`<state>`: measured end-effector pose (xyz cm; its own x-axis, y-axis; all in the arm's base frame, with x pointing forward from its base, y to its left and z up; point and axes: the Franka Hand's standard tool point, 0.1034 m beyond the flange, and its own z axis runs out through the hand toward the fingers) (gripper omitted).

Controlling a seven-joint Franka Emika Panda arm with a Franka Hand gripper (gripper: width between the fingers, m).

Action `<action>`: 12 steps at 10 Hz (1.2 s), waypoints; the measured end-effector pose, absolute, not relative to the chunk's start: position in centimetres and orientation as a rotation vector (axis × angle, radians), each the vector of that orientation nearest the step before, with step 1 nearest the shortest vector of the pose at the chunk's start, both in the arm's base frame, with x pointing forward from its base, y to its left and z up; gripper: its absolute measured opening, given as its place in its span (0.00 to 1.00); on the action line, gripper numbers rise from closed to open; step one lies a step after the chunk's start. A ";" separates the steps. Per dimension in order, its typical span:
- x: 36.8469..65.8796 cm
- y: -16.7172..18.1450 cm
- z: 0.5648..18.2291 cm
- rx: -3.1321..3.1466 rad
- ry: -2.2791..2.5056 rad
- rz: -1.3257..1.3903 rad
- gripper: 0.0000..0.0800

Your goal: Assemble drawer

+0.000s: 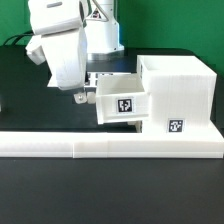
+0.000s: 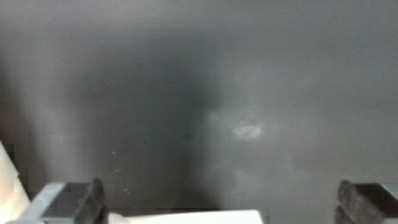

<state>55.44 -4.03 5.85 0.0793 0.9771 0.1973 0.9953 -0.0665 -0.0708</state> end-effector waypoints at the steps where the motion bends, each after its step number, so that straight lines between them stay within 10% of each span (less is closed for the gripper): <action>1: 55.6 -2.9 5.7 -2.190 -1.976 -0.141 0.81; 12: 56.5 -0.1 5.7 -2.301 -1.868 -0.024 0.82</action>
Offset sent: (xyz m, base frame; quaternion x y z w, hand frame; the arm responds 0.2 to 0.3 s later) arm 0.0246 0.0389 -0.0019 -0.0077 -0.0043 0.0351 0.9993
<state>56.52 -0.14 5.75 0.2116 0.9695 0.1235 0.9724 -0.1961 -0.1267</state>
